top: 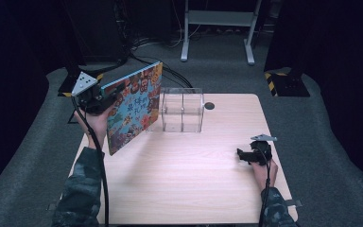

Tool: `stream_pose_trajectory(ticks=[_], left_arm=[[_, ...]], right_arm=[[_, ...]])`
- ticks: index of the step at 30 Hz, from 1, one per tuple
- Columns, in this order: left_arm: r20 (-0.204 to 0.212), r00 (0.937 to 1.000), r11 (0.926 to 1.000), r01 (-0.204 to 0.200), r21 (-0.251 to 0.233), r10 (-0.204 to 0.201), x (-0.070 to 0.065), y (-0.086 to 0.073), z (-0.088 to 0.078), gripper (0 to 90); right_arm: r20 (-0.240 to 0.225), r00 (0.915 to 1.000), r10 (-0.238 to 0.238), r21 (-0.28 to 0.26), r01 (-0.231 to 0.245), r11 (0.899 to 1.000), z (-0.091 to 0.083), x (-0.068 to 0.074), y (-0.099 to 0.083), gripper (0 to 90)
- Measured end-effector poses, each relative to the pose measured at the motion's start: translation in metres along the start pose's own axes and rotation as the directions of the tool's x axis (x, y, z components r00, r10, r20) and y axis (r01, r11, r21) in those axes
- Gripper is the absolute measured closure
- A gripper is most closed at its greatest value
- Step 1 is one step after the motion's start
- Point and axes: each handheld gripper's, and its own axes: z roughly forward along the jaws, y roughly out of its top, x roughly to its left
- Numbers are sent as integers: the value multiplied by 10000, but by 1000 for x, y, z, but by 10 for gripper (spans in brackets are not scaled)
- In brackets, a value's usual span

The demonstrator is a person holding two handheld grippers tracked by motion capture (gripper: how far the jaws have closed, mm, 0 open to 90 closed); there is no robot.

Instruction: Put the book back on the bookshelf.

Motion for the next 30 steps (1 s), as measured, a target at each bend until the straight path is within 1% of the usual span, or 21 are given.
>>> stream_pose_trajectory(ticks=[8, 13, 14, 15, 17, 18, 20, 24, 30], left_arm=[[-153, 9999, 9999, 31, -143, -33, -1, -2, 8, 805], [-385, 9992, 9994, -79, -324, 66, -5, -7, 16, 805], [-392, 9992, 9992, -12, -396, -3, -5, -8, 17, 805], [-415, 9991, 9992, -75, -386, 59, -5, -9, 18, 805], [-420, 9991, 9989, -11, -463, -8, -6, -10, 20, 805], [-433, 9991, 9991, -66, -429, 48, -6, -11, 21, 805], [-475, 9989, 9989, -31, -474, 9, -6, -14, 24, 804], [-545, 9985, 9978, 52, -665, -88, -5, -18, 26, 804], [-597, 9982, 9964, 49, -851, -100, -4, -24, 27, 804]], right_arm=[[21, 10000, 10, -4, -10, 10000, 0, 0, 0, 128], [47, 10000, 40, -13, -40, 10000, 0, 0, 0, 128], [46, 10000, 39, -9, -39, 10000, 0, 0, 0, 128], [47, 10000, 38, -10, -38, 10000, 0, 0, 0, 128], [49, 10000, 40, -11, -40, 10000, 0, 0, 0, 128], [49, 10000, 40, -11, -40, 10000, 0, 0, 0, 128], [50, 10000, 44, -15, -43, 10000, 0, 0, 0, 128], [55, 10000, 47, -14, -47, 10000, 0, 0, 0, 128], [59, 10000, 49, -9, -49, 10000, 0, 0, 0, 128]])
